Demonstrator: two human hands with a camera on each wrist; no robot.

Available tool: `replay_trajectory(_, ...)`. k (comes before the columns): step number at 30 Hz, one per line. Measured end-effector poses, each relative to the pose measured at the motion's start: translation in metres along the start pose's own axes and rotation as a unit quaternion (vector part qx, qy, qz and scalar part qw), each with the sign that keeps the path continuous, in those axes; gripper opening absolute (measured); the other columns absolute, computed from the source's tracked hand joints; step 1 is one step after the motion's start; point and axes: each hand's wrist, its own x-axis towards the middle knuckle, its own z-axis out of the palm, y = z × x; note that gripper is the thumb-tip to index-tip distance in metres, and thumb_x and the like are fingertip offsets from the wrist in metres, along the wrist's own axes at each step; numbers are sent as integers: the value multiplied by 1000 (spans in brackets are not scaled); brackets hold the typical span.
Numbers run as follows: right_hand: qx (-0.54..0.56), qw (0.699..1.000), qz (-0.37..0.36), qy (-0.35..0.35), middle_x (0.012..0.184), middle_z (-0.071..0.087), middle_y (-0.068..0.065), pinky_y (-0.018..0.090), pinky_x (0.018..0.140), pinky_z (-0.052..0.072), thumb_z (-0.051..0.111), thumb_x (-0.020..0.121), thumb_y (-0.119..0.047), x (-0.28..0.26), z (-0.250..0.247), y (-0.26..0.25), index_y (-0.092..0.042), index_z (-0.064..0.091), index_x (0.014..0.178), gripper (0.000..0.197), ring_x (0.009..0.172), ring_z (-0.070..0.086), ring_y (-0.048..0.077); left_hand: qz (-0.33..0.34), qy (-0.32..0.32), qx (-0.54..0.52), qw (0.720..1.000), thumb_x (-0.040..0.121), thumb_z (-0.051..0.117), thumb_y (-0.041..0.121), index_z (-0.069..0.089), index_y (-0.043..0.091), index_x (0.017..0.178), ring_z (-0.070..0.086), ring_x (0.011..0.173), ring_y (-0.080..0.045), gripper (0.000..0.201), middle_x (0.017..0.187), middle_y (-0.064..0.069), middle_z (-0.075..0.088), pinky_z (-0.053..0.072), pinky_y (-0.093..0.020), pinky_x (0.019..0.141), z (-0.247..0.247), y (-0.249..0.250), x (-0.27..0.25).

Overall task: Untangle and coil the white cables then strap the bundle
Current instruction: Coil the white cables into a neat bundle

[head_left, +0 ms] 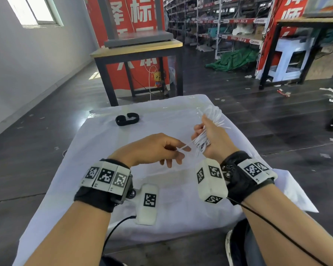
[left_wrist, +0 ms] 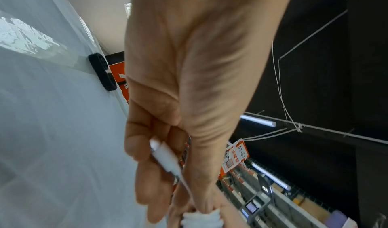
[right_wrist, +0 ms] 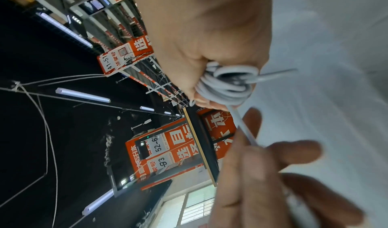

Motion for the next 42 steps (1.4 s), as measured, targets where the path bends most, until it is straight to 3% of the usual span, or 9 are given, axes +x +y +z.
replay_trajectory(4,-94,993,15,-77,59,50,3,18,38,39,55,97,-24,-8,4,6,-13,47,77,24,38,39,7,-25,63,-75,995,94,55,38,67,27,116,67,86,-5,28,99,8,72,53,-18,77,-13,-3,-7)
replay_trajectory(7,-156,977,39,-141,61,54,3,19,41,40,57,95,-23,-12,6,9,-12,51,82,18,41,39,8,-63,156,-141,976,91,53,47,56,22,129,61,107,-8,46,117,3,65,50,-29,97,-19,-13,-6)
replay_trajectory(13,-239,938,78,-240,67,56,4,20,45,43,61,92,-23,-15,7,18,-9,59,92,13,44,42,7,-53,117,-388,913,91,62,15,51,15,134,64,108,-22,44,125,-12,65,49,-34,100,-19,-16,-3)
replay_trajectory(19,-310,887,80,-331,74,61,8,20,51,45,57,94,-15,-23,8,17,-12,60,100,8,48,41,7,-12,130,-394,910,95,55,10,55,12,130,64,100,-22,36,122,-14,66,54,-32,93,-22,-6,-10)
replay_trajectory(23,-356,856,108,-359,77,67,11,22,54,47,49,96,-7,-28,9,19,-9,55,101,7,47,43,8,-40,139,-421,895,95,46,-1,56,12,130,62,102,-24,39,120,-16,65,54,-34,88,-22,-2,-11)
replay_trajectory(29,-406,819,137,-383,81,70,15,24,56,49,43,95,-1,-32,10,18,-3,47,96,5,49,45,11,-81,171,-428,884,93,48,-5,64,4,110,63,94,-23,25,99,-13,69,53,-32,86,-18,3,-8)
replay_trajectory(35,-412,848,85,-321,92,70,11,28,59,56,52,95,-11,-29,10,19,-8,58,107,14,58,63,15,-113,198,-402,887,93,50,-1,66,4,83,60,72,-18,20,79,-11,66,51,-29,72,-18,4,-3)
replay_trajectory(39,-404,869,40,-282,87,65,11,31,59,58,56,94,-14,-26,10,20,-12,56,108,14,60,67,20,-101,183,-360,909,92,58,6,69,12,88,62,75,-14,13,80,-5,70,52,-29,75,-21,-1,-6)
replay_trajectory(42,-426,857,6,-290,88,70,12,33,73,59,56,94,-15,-27,10,21,-12,61,103,11,71,70,21,-102,171,-331,923,90,59,3,65,8,103,63,78,-15,15,90,-7,68,53,-26,73,-25,-4,-8)
